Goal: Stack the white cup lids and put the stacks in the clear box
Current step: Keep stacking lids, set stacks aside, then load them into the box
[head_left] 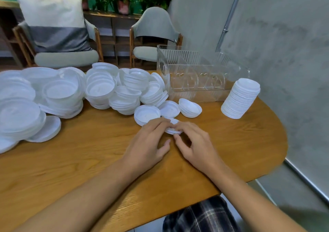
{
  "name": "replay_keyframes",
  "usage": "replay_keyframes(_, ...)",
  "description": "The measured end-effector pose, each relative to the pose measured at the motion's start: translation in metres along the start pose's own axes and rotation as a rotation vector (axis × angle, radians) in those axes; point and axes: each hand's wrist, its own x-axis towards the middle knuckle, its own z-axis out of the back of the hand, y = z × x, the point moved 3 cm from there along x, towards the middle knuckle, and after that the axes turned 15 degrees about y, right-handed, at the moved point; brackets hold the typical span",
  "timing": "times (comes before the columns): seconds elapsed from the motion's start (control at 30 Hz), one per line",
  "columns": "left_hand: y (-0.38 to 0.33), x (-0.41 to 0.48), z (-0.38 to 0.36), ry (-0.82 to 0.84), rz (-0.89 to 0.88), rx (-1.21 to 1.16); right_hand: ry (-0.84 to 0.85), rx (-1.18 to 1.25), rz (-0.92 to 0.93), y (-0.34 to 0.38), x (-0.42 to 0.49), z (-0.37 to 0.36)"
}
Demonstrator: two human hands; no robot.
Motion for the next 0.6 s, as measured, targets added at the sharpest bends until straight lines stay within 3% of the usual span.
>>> replay_keyframes(0.33,-0.002,-0.007,0.018,-0.156,0.05,-0.155,-0.068,0.128,0.025,0.011,0.0,0.009)
replay_keyframes(0.5,-0.006,-0.006,0.017,-0.152,0.244,-0.569,-0.033,0.213,-0.066,0.005,0.002,0.007)
replay_keyframes(0.6,-0.01,-0.007,0.014,-0.136,0.298,-0.648,-0.016,0.195,-0.038,0.007,0.001,0.007)
